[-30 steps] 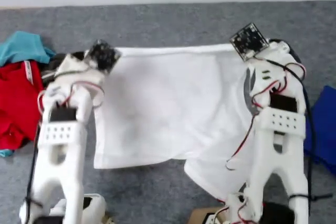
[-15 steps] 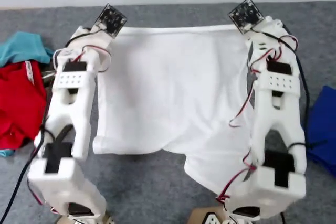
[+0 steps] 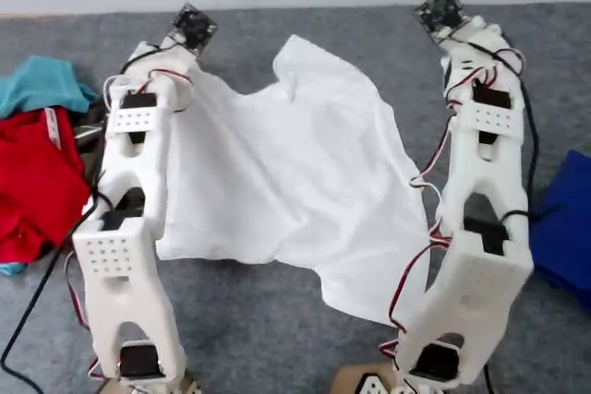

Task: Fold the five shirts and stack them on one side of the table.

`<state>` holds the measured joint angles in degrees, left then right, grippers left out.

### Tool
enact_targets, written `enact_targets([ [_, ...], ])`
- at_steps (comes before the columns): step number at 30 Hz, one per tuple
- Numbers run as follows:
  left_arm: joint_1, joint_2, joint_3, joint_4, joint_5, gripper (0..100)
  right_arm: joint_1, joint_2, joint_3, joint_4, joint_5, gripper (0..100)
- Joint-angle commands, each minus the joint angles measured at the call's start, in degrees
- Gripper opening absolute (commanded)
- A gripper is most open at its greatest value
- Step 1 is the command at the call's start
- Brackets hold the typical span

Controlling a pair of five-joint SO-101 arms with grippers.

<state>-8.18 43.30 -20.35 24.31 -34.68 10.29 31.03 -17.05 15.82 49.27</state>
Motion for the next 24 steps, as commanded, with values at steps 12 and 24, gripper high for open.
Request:
enact_targets([
  [12, 1.2, 1.7, -4.9, -1.1, 1.9, 9, -0.7, -0.3, -4.0, 4.1, 0.6, 1.0],
  [24, 1.8, 1.7, -8.7, -1.4, 10.8, 9, -1.8, -0.3, -4.0, 8.7, 0.4, 1.0],
])
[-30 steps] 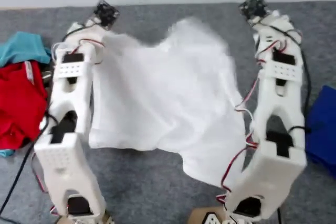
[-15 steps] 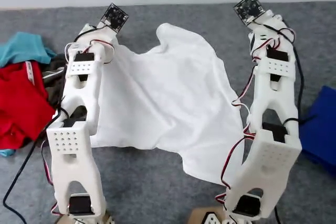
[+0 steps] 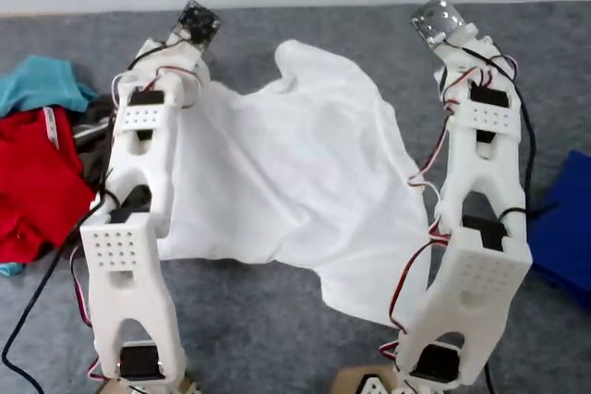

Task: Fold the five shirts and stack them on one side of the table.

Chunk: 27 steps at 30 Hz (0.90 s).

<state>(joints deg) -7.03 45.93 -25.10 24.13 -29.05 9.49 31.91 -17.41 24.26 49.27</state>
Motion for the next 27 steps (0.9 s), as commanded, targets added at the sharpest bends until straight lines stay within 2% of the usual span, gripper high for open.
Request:
enact_targets([
  [1, 0.7, -1.0, -4.9, -1.2, 7.1, 9, -1.1, -1.3, -3.6, 0.2, 0.4, 1.0],
  [5, 1.0, -0.6, -6.5, -1.2, 12.7, 9, -2.0, -1.3, -3.6, 0.2, -1.1, 1.1],
  [13, 1.5, -0.5, -6.3, -1.3, 18.5, 9, -3.0, -1.5, -8.2, 5.8, -24.0, 1.5],
  [18, 1.1, -0.4, -6.2, -1.3, 18.6, 9, -3.1, -1.5, -9.5, 9.5, -34.4, 1.5],
  [22, 0.4, -0.5, -6.2, 0.1, 18.6, 9, -3.1, -1.5, -9.5, 10.5, -35.9, 1.6],
  [27, -0.5, -1.0, -6.4, 7.7, 18.4, 15, -3.1, -1.4, -9.5, 13.5, -35.9, 5.1],
])
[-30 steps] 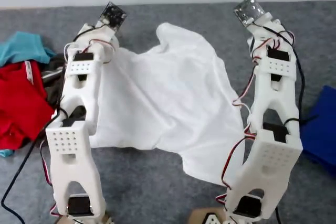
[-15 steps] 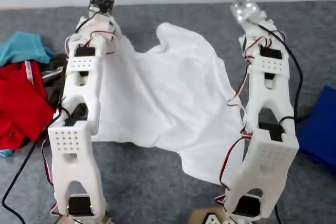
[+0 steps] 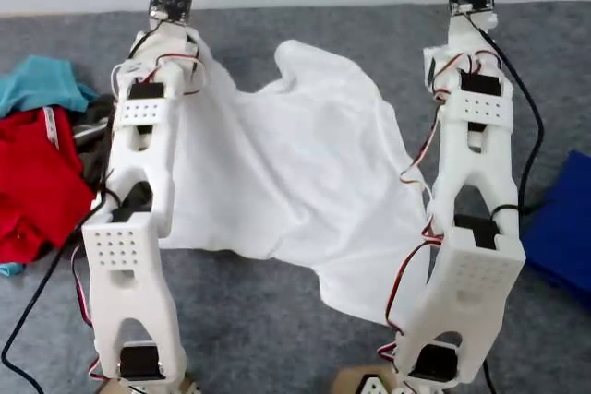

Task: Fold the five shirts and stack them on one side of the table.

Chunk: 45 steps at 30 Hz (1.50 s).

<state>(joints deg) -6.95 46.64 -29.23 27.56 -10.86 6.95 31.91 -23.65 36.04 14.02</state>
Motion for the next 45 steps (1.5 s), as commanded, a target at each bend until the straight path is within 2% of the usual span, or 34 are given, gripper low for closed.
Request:
enact_targets([
  [1, -0.8, -1.7, -2.3, 6.2, 0.2, 16, -0.6, -1.3, -3.3, 2.5, -0.8, 7.4],
  [4, -1.4, -1.7, -2.4, 9.8, 0.2, 17, -0.6, -1.3, -3.3, 5.1, -0.9, 11.7],
  [9, -3.0, -1.7, -2.9, 10.4, -1.8, 17, -0.7, -1.7, -3.4, 8.0, -0.9, 11.9],
  [15, -3.6, -1.7, -10.2, 10.7, 6.2, 17, -2.2, -5.1, -3.4, 12.9, -1.0, 11.9],
  [18, -3.6, -1.7, -15.7, 13.6, 7.1, 17, -3.0, -6.8, -3.4, 14.6, -0.9, 11.9],
  [23, -3.3, -1.7, -23.3, 26.4, 7.0, 17, -3.5, -9.7, -3.4, 17.8, -0.7, 11.9],
  [29, -3.3, -1.5, -36.6, 55.8, 7.0, 17, -3.6, -15.3, -3.4, 29.9, -0.7, 11.9],
  [33, -3.2, -1.2, -42.3, 69.7, 6.9, 17, -4.3, -18.3, -3.4, 39.5, -0.6, 11.8],
  [35, -3.2, -1.2, -42.9, 73.1, 6.3, 17, -4.9, -19.5, -3.4, 44.4, -0.6, 11.8],
  [40, -4.3, -1.7, -41.2, 73.1, -2.0, 11, -7.8, -21.2, -3.4, 55.3, -0.6, 11.8],
  [42, -4.4, -2.0, -40.0, 73.1, -2.7, 8, -8.4, -21.7, -3.4, 58.9, -0.1, 11.8],
  [45, -4.3, -6.6, -34.9, 73.2, -2.8, 7, -9.5, -22.1, -3.3, 64.1, 4.7, 11.8],
])
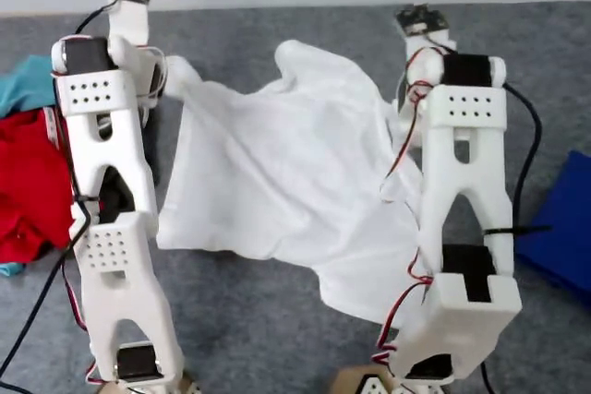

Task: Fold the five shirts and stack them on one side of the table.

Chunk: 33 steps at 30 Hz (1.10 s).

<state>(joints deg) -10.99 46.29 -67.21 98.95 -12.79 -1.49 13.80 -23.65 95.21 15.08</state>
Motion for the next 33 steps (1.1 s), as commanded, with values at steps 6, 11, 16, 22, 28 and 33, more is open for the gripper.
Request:
enact_targets([
  [6, 0.5, -22.0, 24.7, 1.7, -1.1, 8, -1.8, -10.0, 2.5, 7.7, 9.3, 11.8],
  [11, 0.4, -31.0, 43.9, 1.5, -4.1, 8, -3.6, -22.0, 18.5, 7.7, 16.5, 12.1],
  [16, -0.2, -35.7, 54.1, 1.4, -5.8, 8, -4.4, -35.0, 37.5, 7.6, 23.7, 12.3],
  [22, -3.8, -36.4, 59.2, -1.1, -5.6, 8, -4.0, -43.6, 56.4, 7.6, 29.2, 23.0],
  [28, -6.5, -36.5, 63.7, -6.3, -5.6, 8, -3.9, -43.9, 61.9, 5.1, 29.2, 23.1],
  [33, -6.6, -36.7, 64.0, -6.7, -5.6, 8, -4.1, -43.9, 64.5, 2.2, 29.2, 21.4],
])
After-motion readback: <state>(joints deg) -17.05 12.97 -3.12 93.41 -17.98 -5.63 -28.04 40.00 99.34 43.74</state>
